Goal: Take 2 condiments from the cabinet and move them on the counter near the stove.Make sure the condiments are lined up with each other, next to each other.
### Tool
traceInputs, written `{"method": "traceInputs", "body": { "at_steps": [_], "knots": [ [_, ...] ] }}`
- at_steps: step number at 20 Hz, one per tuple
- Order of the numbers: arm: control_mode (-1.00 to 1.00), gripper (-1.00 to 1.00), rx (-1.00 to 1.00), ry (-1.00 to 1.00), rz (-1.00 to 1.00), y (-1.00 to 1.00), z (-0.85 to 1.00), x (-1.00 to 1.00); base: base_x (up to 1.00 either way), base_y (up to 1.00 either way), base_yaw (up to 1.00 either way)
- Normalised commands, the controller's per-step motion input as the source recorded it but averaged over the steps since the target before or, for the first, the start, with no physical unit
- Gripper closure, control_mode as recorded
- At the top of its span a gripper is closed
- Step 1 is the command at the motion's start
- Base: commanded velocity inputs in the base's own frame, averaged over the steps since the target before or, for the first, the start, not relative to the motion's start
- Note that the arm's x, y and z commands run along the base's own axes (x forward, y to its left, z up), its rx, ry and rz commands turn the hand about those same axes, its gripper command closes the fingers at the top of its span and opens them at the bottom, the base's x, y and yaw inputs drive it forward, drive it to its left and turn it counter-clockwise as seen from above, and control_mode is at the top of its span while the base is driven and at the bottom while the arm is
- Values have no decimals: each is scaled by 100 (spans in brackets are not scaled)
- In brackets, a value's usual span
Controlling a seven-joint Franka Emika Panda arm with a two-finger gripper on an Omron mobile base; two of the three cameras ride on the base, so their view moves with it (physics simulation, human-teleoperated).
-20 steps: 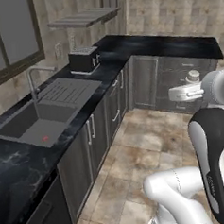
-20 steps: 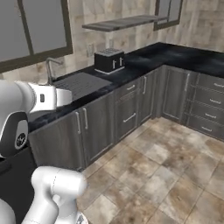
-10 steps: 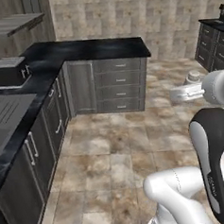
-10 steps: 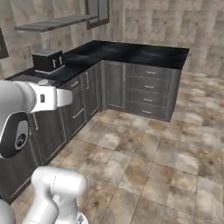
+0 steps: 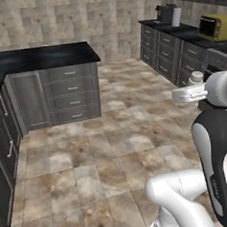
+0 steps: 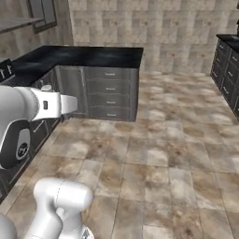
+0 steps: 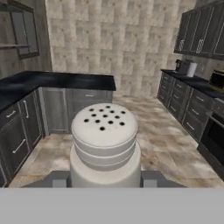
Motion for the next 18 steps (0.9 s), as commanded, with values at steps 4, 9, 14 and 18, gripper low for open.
{"method": "traceInputs", "body": {
  "at_steps": [4, 9, 14, 18],
  "knots": [
    [100, 100, 0, 0, 0, 0, 0, 0, 17, -11, -37],
    [100, 100, 0, 0, 0, 0, 0, 0, 81, -9, -28],
    [100, 100, 0, 0, 0, 0, 0, 0, 100, -22, -22],
    [100, 100, 0, 0, 0, 0, 0, 0, 100, -33, -28]
  ]
}}
